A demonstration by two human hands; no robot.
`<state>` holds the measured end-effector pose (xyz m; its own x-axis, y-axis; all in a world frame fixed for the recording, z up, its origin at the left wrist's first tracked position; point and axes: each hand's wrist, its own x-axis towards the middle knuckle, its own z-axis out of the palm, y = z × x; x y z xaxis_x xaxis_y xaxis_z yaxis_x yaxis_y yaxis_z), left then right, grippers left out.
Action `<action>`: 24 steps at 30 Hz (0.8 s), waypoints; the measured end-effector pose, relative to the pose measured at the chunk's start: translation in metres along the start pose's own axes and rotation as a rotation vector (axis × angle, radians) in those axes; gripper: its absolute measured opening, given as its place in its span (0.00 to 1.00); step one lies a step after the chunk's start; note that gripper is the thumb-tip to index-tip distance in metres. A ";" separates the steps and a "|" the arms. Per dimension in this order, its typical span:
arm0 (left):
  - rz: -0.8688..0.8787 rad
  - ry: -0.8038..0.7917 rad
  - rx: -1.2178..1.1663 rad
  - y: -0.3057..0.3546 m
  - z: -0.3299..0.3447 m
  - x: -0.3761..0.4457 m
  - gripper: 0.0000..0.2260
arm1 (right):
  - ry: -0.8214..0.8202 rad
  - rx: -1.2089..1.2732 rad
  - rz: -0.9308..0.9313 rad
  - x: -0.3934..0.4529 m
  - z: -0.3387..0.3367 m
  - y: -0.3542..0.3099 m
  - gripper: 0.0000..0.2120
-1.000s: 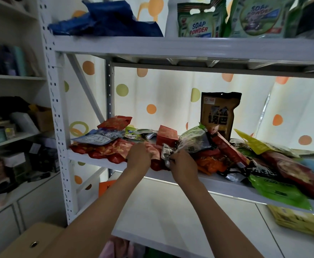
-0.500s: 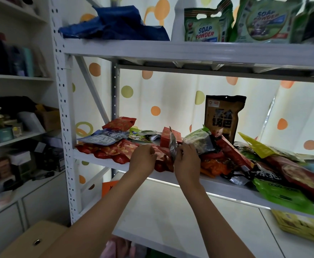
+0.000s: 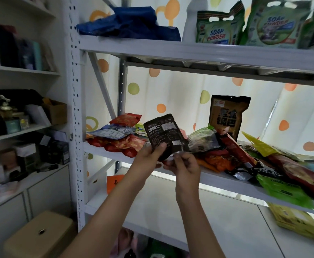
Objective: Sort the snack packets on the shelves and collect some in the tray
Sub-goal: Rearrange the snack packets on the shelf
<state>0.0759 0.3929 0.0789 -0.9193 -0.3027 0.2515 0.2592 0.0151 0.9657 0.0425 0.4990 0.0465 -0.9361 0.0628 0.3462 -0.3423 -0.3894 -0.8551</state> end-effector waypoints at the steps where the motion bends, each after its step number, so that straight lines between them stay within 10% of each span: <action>1: 0.010 0.015 -0.032 -0.002 -0.006 -0.006 0.09 | -0.028 -0.021 0.015 -0.009 0.002 0.003 0.03; 12: -0.017 0.172 -0.194 -0.049 -0.093 -0.095 0.11 | -0.219 0.009 0.285 -0.104 0.014 0.042 0.15; 24: -0.172 0.318 -0.241 -0.098 -0.146 -0.162 0.12 | -0.250 -0.148 0.392 -0.179 0.035 0.083 0.08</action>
<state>0.2429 0.3017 -0.0661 -0.8278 -0.5607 0.0190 0.2065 -0.2730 0.9396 0.1843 0.4229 -0.0728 -0.9548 -0.2923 0.0534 0.0075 -0.2034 -0.9791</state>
